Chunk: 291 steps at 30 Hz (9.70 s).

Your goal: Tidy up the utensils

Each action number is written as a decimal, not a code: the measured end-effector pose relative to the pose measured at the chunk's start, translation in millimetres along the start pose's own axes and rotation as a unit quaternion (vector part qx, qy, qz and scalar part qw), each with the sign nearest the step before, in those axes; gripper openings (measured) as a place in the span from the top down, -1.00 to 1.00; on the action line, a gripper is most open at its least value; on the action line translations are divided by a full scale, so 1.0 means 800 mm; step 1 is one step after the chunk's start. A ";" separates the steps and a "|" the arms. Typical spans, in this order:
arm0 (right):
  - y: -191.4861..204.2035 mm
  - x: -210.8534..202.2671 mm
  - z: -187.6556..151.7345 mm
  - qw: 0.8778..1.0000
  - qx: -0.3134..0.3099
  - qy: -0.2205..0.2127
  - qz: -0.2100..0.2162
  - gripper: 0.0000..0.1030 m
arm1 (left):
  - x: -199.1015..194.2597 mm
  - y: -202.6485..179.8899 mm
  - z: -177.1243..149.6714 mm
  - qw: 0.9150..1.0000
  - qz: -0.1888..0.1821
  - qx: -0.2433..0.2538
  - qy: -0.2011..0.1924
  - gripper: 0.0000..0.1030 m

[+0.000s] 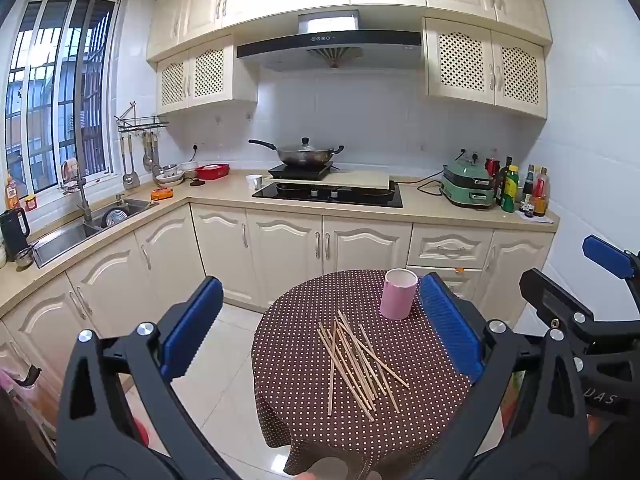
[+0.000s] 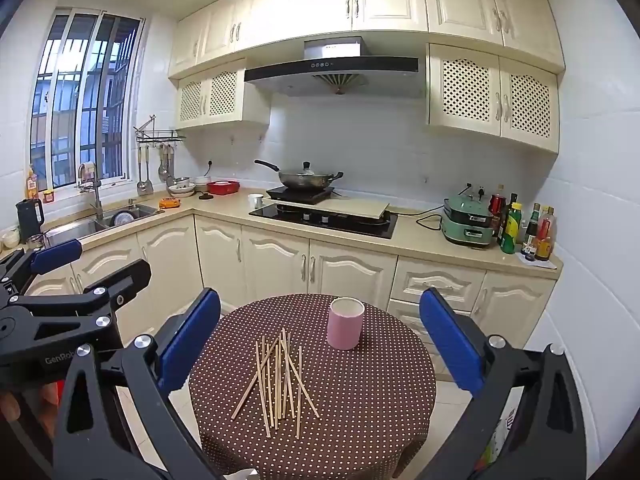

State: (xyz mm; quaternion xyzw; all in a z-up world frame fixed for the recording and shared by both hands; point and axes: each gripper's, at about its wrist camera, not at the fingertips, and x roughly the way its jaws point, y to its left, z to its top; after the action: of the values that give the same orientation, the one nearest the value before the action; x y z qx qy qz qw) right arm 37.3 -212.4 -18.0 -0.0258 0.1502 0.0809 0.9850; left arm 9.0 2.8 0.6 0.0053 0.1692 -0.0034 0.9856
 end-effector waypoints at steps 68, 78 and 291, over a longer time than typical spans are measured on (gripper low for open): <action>-0.012 0.061 -0.006 0.999 0.020 0.048 0.002 -0.86 | 0.067 -0.009 0.000 0.999 -0.003 0.015 0.041 -0.88; -0.031 0.156 -0.009 0.996 0.011 0.091 0.021 -0.86 | 0.180 -0.018 -0.008 0.994 0.005 0.012 0.113 -0.88; 0.002 0.460 -0.158 0.901 0.116 0.395 0.136 0.15 | 0.569 0.012 -0.167 0.871 -0.103 -0.114 0.467 0.12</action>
State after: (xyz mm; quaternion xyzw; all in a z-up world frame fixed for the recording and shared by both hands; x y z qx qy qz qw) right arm 347.0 -164.4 -248.9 0.0797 0.5373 0.1792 0.8202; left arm 393.4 11.6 -277.1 -0.1235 0.6081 -0.0832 0.7798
